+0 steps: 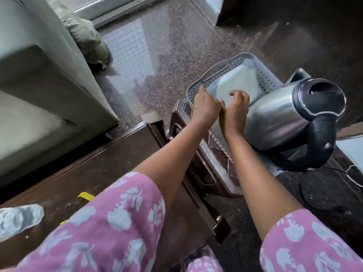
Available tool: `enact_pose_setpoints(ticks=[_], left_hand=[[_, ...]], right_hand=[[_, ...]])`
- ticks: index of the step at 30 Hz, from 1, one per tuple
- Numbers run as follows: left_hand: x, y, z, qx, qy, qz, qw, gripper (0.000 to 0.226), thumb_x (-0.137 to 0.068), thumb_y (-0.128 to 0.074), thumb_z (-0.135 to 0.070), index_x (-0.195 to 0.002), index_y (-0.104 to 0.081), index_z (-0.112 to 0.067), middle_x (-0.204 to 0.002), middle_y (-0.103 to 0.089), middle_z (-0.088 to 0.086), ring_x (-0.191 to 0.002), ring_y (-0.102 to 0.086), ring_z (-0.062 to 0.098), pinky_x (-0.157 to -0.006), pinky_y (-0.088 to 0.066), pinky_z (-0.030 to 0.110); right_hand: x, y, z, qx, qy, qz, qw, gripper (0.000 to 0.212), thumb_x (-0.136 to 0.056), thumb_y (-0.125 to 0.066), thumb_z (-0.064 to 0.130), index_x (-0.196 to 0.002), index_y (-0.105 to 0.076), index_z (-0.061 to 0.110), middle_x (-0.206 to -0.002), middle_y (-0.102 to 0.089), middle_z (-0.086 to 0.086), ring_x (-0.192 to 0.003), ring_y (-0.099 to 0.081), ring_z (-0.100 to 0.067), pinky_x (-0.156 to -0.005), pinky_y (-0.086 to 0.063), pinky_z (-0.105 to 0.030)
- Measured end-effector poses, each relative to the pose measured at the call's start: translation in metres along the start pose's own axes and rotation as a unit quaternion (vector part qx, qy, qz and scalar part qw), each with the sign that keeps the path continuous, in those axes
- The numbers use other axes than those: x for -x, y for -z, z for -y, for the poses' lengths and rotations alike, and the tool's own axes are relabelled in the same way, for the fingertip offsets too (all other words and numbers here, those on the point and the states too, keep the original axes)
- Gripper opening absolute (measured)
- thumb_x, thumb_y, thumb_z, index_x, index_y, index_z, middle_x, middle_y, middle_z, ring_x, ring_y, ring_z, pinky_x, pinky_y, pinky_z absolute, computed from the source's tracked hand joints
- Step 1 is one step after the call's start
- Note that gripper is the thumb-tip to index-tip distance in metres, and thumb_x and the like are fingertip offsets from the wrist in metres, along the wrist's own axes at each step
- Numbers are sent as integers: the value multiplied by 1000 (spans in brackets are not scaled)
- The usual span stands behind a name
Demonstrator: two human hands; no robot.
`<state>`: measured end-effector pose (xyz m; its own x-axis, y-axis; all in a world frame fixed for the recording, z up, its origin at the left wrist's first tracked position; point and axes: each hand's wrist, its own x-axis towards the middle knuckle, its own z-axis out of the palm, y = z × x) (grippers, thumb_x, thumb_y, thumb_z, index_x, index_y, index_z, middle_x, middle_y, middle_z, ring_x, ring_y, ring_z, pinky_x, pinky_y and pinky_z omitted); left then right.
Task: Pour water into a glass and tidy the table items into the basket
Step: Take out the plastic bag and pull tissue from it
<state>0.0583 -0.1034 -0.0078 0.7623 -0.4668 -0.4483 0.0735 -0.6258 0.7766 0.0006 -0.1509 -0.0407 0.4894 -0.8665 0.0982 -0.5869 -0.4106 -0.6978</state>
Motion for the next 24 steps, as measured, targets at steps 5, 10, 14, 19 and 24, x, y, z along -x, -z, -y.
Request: enact_pose_setpoints(ticks=[5,10,14,19,24], left_hand=[[-23,-15,-14,23,126,4,992,67,-83,-51,-5,-140,-15,-3,-130,-49,21,-118,-48,36,-92,-41,37],[-34,-26,-13,67,130,-34,989,58,-92,-44,-14,-142,-15,-5,-133,-48,21,-121,-46,36,-95,-39,35],[-38,-28,-10,95,156,-91,979,44,-94,-48,-26,-133,-37,-9,-132,-52,16,-121,-49,31,-96,-38,32],[-34,-28,-7,111,159,-106,975,25,-89,-58,-26,-113,-64,-17,-112,-66,13,-96,-63,24,-84,-47,26],[-18,-25,-10,116,65,-106,986,36,-84,-65,-13,-119,-61,-18,-108,-70,5,-92,-62,13,-78,-41,12]], right_hand=[[-24,-10,-19,65,-24,106,992,58,-84,-53,12,-139,-32,12,-150,-12,-26,-131,-25,-45,-108,-27,-43],[-35,-14,-24,54,-40,149,987,61,-89,-51,14,-144,-25,14,-151,-10,-26,-135,-20,-43,-111,-21,-43],[-38,-12,-23,37,-51,129,990,60,-88,-51,13,-143,-27,10,-148,-20,-23,-137,-23,-35,-112,-22,-40],[-38,-6,-21,26,-58,103,993,54,-90,-49,11,-140,-31,5,-146,-29,-22,-136,-27,-31,-109,-22,-35],[-33,3,-8,-26,-70,53,996,46,-93,-46,12,-138,-37,3,-141,-42,-17,-133,-36,-26,-103,-23,-25]])
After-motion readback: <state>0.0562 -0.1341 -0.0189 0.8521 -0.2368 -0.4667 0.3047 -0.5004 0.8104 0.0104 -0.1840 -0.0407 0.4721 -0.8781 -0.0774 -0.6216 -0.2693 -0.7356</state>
